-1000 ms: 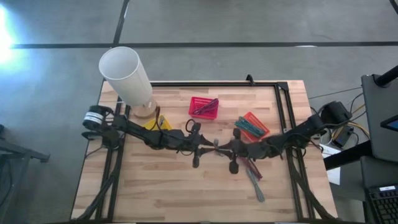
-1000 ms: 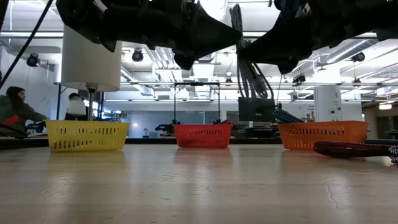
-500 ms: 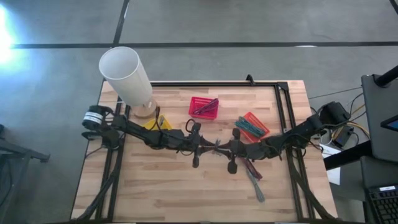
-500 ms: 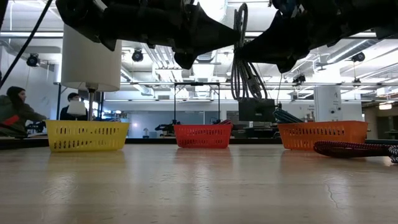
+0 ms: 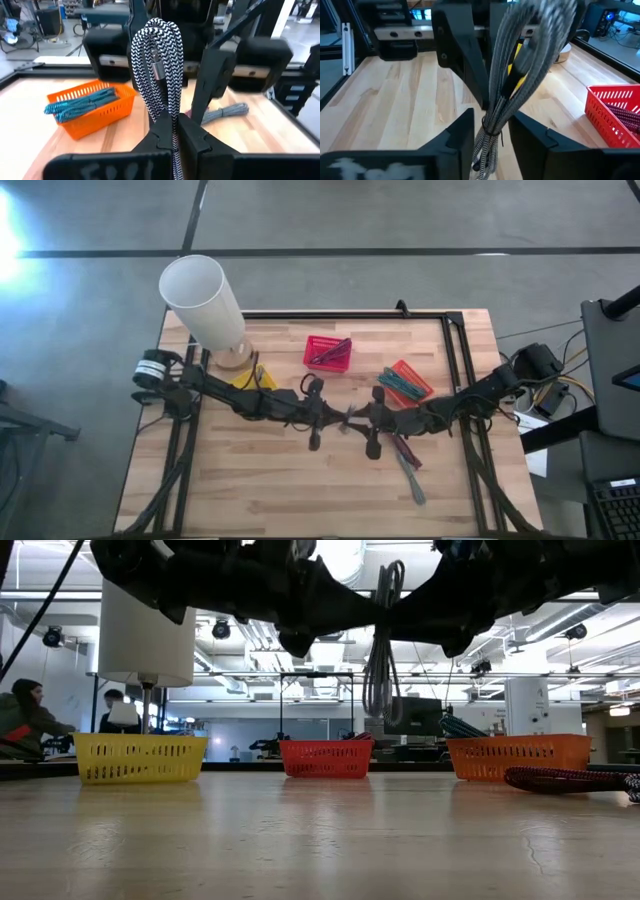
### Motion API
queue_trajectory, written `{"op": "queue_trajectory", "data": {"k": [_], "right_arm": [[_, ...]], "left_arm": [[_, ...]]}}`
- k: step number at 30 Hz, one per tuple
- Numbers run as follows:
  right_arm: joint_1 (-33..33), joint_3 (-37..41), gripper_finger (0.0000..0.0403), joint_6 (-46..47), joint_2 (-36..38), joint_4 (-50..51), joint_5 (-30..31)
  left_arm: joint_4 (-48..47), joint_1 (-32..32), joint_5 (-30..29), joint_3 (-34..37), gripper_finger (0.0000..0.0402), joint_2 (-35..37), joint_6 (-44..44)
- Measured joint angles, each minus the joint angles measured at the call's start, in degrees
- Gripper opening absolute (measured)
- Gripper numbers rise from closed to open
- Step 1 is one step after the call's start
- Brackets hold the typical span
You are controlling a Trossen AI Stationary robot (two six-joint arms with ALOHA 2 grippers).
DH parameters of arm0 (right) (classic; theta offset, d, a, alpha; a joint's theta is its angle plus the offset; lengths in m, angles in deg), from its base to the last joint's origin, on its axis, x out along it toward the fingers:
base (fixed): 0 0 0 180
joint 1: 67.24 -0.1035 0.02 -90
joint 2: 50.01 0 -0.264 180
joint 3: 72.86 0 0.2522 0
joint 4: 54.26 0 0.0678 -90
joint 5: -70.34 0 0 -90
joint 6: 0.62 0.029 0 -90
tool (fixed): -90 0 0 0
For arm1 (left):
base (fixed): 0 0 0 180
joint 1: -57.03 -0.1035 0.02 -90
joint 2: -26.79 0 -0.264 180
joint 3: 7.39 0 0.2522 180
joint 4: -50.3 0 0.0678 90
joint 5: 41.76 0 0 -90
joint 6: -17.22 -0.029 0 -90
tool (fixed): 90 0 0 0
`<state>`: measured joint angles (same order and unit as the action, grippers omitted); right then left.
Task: Pick & Place USB Port
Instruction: Put the left black charger cable into the yellow bin
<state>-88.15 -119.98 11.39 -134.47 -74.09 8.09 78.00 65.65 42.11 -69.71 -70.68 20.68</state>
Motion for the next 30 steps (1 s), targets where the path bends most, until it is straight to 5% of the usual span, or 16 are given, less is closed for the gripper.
{"op": "queue_trajectory", "data": {"k": [12, 20, 24, 30], "right_arm": [[-0.13, -0.07, 0.0162, 0.96, 0.06, 1.95, 0.35], [-0.09, -0.07, 0.0171, 2.99, 0.08, 3.17, 0.35], [-0.09, -0.07, 0.0171, 2.99, 0.08, 3.2, 0.46], [-0.09, -0.04, 0.0172, 2.99, 0.06, 3.26, 0.5]], "left_arm": [[-24.27, -0.04, -2.42, 0.09, 0.0003, 8.82, 3.56], [-56.48, -0.04, -17.63, -1.72, 0.0004, 25.45, 7.85], [-71.57, -0.32, -25.14, -2.56, 0.0004, 31.53, 17.1], [-83.3, -2.88, -26.6, -1.47, 0.0004, 35.96, 28.04]]}}
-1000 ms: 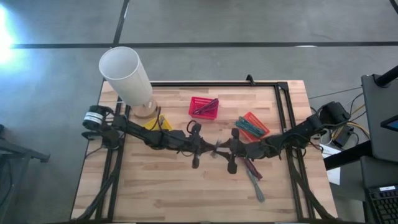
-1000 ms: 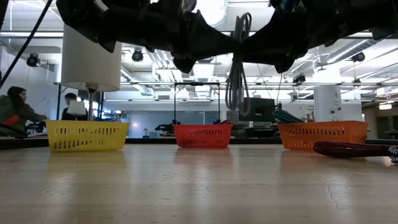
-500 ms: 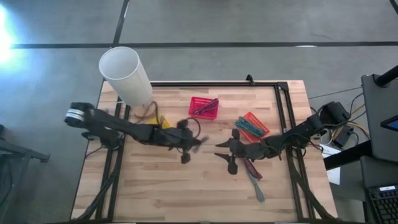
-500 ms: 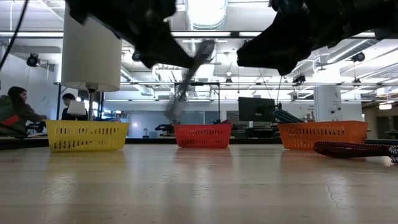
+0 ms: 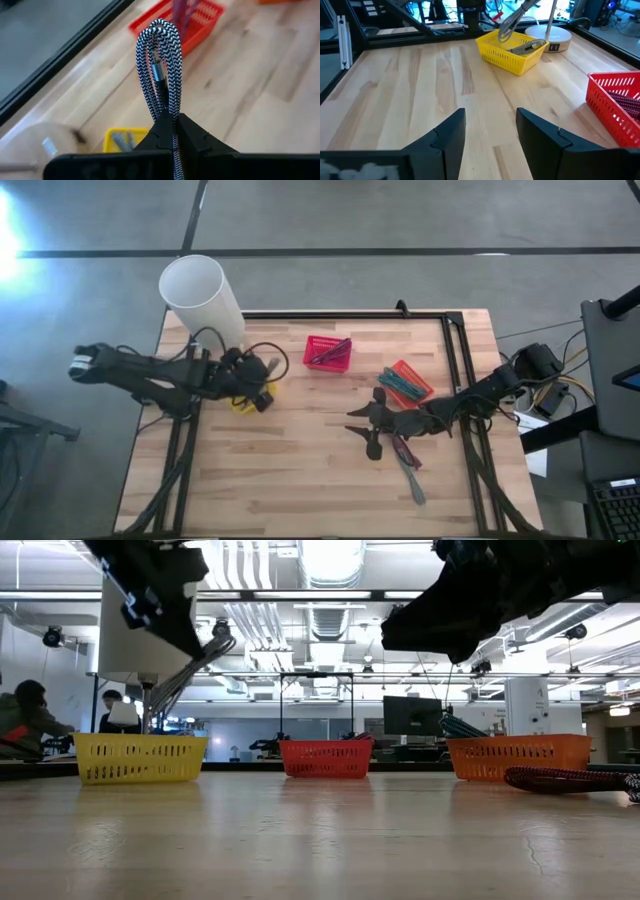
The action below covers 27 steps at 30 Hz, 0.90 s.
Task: Pick & Place USB Port
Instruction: Put the left black charger cable into the yellow bin
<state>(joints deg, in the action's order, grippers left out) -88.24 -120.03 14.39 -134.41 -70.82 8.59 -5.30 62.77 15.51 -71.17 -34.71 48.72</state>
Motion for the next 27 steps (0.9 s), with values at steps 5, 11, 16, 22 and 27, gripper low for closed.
{"op": "queue_trajectory", "data": {"k": [5, 11, 16, 22, 27], "right_arm": [[0.0, 0.0, 0.0171, 0.0, 0.0, 0.02, 0.0], [0.0, 0.02, 0.0171, 0.0, -0.02, 0.03, 0.0], [0.0, 0.04, 0.0171, 0.0, -0.06, 0.04, -0.02], [0.02, 0.07, 0.0171, 0.0, -0.07, 0.06, -0.05], [0.02, 0.07, 0.0172, 0.0, -0.07, 0.06, -0.1]], "left_arm": [[-1.99, -3.24, 0.26, 1.34, 0.0005, -0.8, 1.88], [-5.6, -6.96, 3.16, 1.71, 0.0005, -3.1, 3.31], [-5.93, -8.51, 5.01, 3.09, 0.0005, -4.82, 4.66], [-5.79, -9.92, 5.07, 5.45, 0.0005, -7.74, 7.19], [-5.77, -10.3, 5.14, 5.49, 0.0005, -9.95, 7.67]]}}
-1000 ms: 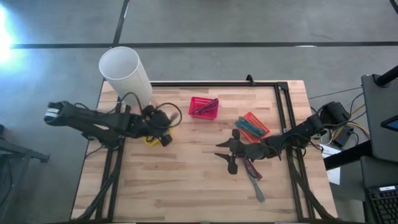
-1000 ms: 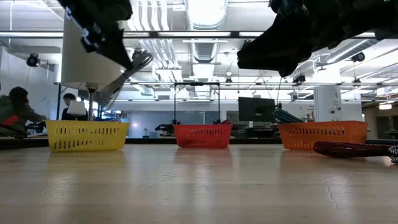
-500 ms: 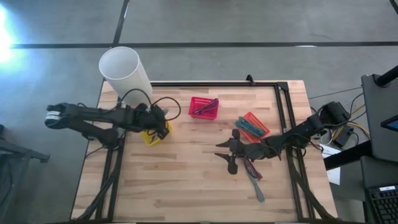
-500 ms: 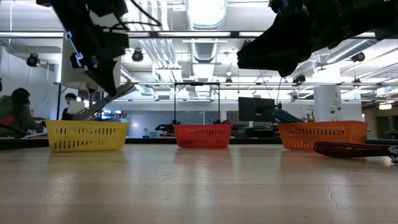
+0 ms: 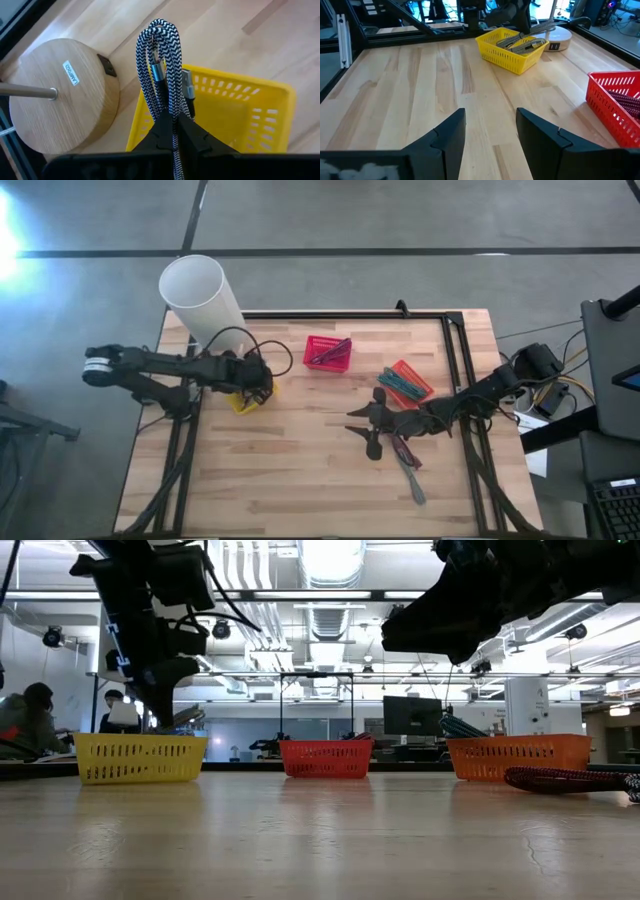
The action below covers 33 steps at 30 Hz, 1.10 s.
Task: Pick & Place USB Port
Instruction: Put the left black charger cable into the yellow bin, then put the black charger cable into the yellow bin
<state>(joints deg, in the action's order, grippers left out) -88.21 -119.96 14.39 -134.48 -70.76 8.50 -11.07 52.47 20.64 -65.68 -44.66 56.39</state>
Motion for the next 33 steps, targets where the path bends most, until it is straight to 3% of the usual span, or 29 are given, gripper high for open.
{"op": "queue_trajectory", "data": {"k": [10, 23, 30, 33], "right_arm": [[-0.01, 0.02, 0.0171, 0.0, -0.02, 0.0, -0.15], [0.0, 0.02, 0.0169, 0.0, -0.02, -0.01, -0.15], [-0.13, -0.84, 0.0169, 1.39, 1.7, 0.83, -3.13], [-0.3, -2.77, 0.0169, 4.38, 3.01, 7.31, -4.65]], "left_arm": [[0.03, -0.27, 1.73, 0.0, 0.001, -3.85, 3.11], [-0.19, -0.31, 1.88, -1.07, 0.0108, -4.3, 2.88], [-2.58, -0.26, 1.78, -5.68, 0.0112, -1.19, 2.49], [-2.35, 0.02, 1.64, -7.11, 0.0108, 0.07, 0.9]]}}
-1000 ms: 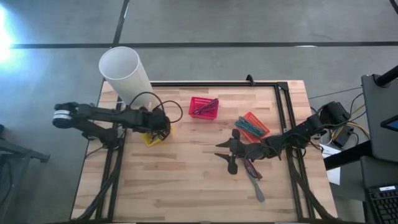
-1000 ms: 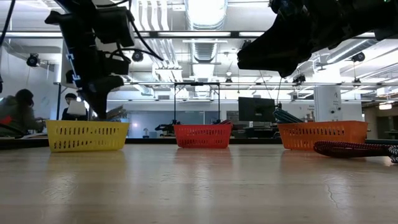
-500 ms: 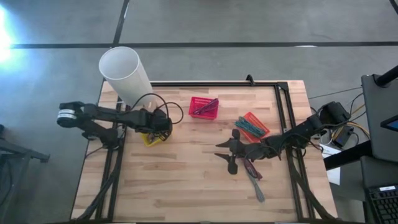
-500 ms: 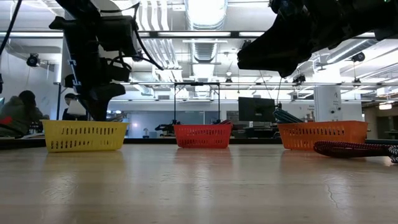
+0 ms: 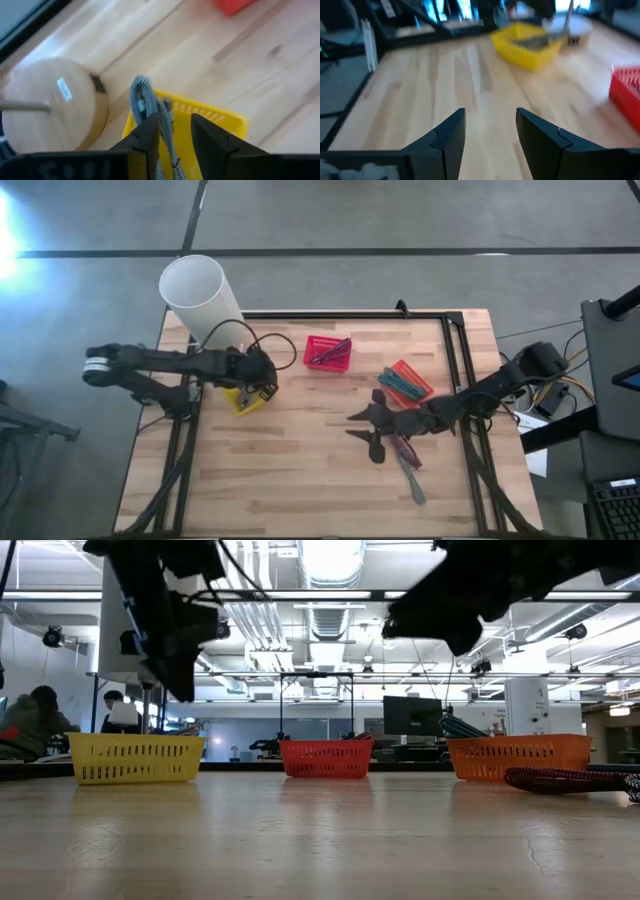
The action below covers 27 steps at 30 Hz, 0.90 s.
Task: Pick & Place USB Port
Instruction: Put the black charger cable into the yellow bin
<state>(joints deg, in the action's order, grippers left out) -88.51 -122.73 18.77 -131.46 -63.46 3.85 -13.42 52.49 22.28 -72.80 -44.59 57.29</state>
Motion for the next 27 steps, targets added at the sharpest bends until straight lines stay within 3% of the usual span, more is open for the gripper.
{"op": "queue_trajectory", "data": {"k": [6, 11, 19, 27], "right_arm": [[-0.75, -7.74, 0.0168, 17.36, 0.28, 29.83, -0.23], [-3.71, -12.96, 0.0168, 33.36, -0.04, 47.27, -7.06], [-12.73, -15.85, 0.0164, 52.97, -0.08, 52.28, -8.64], [-18.75, -10.85, 0.0164, 71.59, -0.17, 52.86, -8.68]], "left_arm": [[8.48, 2.17, -1.12, -0.36, 0.01, 1.96, -9.19], [19.61, 3.94, -1.11, 1.04, 0.0099, 2.02, -17.43], [23.67, 4.04, -1.14, 2.26, 0.0098, 2.0, -19.08], [23.71, 4.12, -1.13, 2.3, 0.0096, 2.0, -19.0]]}}
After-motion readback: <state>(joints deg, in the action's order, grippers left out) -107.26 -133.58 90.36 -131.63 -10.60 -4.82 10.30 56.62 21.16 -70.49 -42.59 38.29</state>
